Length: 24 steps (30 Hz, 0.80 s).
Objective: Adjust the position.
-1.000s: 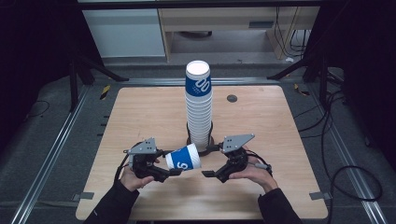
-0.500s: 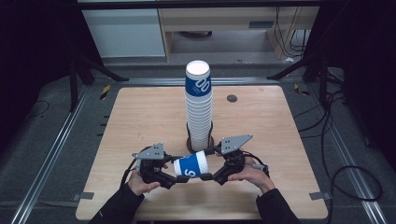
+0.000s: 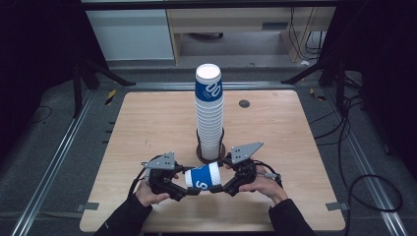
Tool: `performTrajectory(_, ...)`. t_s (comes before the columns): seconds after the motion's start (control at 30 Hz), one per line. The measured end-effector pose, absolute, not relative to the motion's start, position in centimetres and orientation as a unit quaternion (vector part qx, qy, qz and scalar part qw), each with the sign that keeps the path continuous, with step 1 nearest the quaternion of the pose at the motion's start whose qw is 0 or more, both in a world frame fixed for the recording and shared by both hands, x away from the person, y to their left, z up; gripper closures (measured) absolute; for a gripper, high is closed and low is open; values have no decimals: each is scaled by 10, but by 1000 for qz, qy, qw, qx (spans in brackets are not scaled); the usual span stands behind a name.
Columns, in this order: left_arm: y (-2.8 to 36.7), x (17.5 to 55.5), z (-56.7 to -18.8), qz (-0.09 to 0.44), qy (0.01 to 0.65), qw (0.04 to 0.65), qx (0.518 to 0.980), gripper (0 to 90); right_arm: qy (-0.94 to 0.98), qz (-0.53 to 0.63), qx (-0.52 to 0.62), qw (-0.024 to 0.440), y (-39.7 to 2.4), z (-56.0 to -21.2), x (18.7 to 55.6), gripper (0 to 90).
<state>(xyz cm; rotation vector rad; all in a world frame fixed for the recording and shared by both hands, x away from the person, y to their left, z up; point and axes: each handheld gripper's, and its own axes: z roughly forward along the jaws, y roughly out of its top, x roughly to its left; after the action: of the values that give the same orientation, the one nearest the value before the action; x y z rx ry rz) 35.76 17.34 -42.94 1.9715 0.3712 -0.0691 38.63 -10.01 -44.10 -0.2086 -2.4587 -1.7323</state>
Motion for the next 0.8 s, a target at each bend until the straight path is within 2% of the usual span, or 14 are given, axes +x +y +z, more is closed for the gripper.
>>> performTrajectory(0.27,177,358,-425,-9,158,517,841,186,-819,-567,-79,44,-107,-436,387,166)
performTrajectory(0.5,178,360,-430,27,167,461,871,152,-855,-507,-105,0,-113,-430,389,161)
performTrajectory(0.8,163,358,-440,47,161,411,896,145,-882,-458,-110,5,-101,-439,390,160)
